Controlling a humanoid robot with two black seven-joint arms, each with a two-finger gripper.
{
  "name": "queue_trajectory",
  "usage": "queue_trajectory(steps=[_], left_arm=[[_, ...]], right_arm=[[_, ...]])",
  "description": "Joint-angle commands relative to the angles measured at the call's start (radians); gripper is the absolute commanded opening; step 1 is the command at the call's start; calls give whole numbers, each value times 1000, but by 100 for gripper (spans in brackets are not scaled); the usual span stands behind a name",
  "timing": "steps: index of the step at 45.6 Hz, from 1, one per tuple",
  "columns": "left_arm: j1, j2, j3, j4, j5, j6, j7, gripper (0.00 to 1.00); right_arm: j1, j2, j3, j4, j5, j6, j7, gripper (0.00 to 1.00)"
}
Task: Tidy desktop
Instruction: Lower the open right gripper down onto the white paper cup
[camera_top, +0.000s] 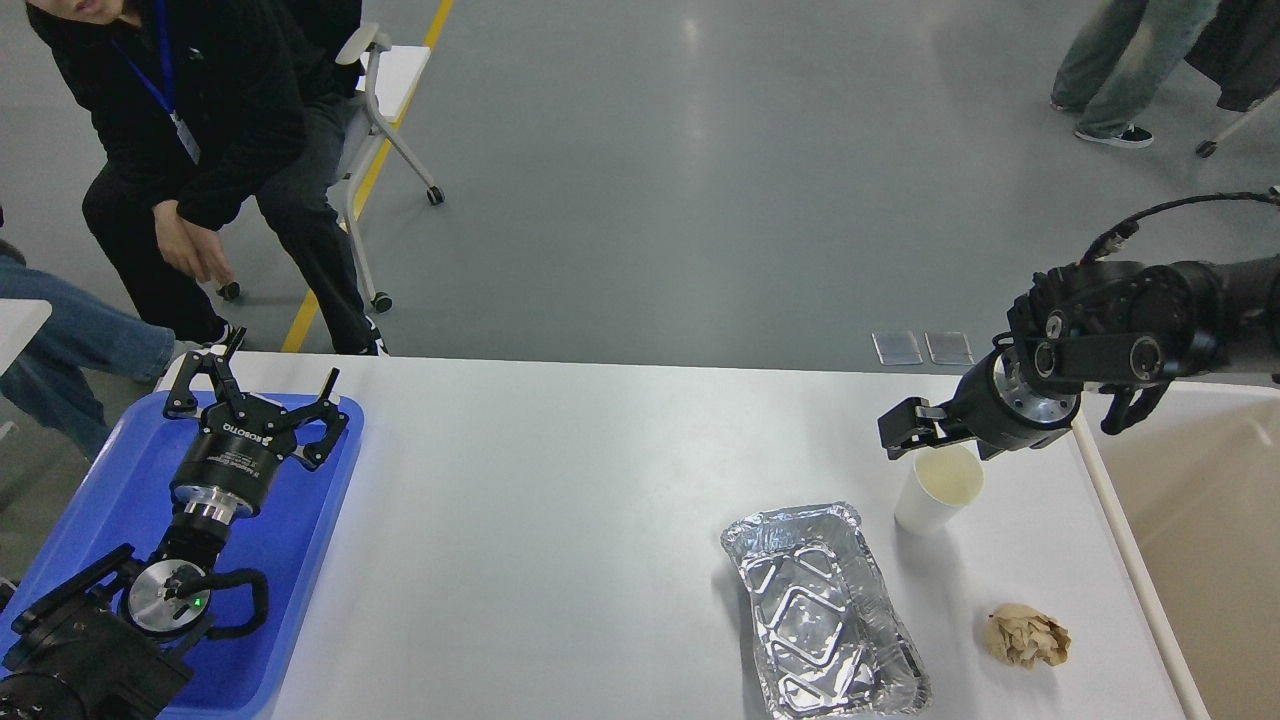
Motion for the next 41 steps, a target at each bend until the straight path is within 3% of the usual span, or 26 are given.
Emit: queue_trajectory(steps=[1,25,41], left_arm=[[0,0,0,0,0,0,0,99],[2,2,0,0,0,0,-1,99],[0,2,0,0,0,0,-1,99]], right_arm=[[-96,10,5,-88,-6,-49,0,100],[-269,-33,16,-278,-7,-50,0,100],[-326,-33,79,-292,-38,-61,0,100]])
